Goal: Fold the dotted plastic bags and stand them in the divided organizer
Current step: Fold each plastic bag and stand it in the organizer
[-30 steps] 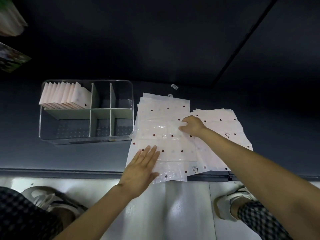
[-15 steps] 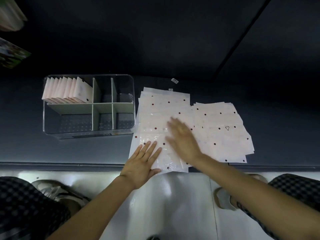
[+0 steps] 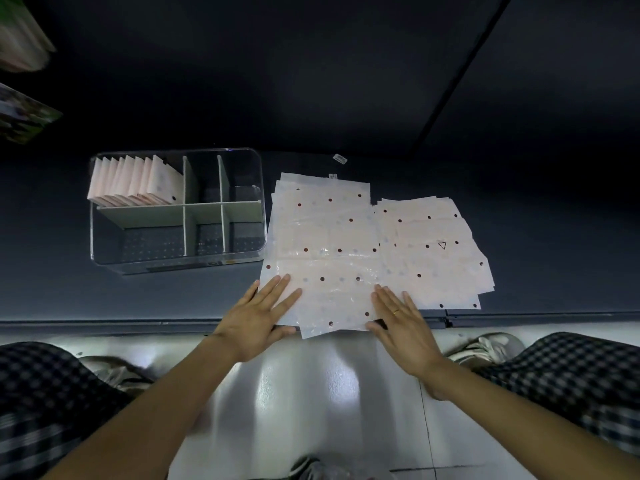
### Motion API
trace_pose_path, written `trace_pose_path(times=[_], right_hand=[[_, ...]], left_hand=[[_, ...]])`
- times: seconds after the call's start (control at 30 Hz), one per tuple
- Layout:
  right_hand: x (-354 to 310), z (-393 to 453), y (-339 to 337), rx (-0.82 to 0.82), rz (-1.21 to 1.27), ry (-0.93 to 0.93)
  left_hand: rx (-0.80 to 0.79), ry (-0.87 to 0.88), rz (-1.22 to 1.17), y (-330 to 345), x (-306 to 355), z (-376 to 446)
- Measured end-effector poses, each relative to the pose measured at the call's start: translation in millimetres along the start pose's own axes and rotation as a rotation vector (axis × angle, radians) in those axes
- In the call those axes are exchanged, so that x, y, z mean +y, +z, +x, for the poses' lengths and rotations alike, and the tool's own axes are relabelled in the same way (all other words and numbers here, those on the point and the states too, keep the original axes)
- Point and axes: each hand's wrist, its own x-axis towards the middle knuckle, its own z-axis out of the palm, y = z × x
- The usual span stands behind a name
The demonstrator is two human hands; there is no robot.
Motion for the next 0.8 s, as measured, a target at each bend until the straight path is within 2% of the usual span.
trace_pose_path(times=[0.13,0.2,0.33,0.43,0.57,0.7,0.8], right_hand=[[1.1,12.6,-20.1,0.274,0.028,-0.022],[-5.0,25.1,-29.0,0.344,0.069,-0.087],[-23.4,45.4,-31.9,0.295,0.098,-0.207],[-32.3,54.0,-28.6,0.315,0.11,-0.226],[-32.7,58.5,-27.4,0.334,0.009,-0.242],[-35.6,63.3,-31.4,0.379,-0.108,-0.264],[-36.3,63.2,-37.8,0.345,0.0,-0.264]], left_hand=[[0.016,0.003,-0.032,0.4,-1.2,-0.1],[0.022,-0.004,-0.035,2.1,-0.5,0.1],[0.024,-0.005,-0.038,4.2,-1.1,-0.5],[0.026,-0.011,-0.045,5.6,-1.9,0.0],[0.047,-0.017,-0.093,7.4,-1.1,-0.2],[0.107,-0.061,-0.227,2.4,3.2,2.8],[0.23,-0.117,-0.364,-7.9,7.0,5.5]])
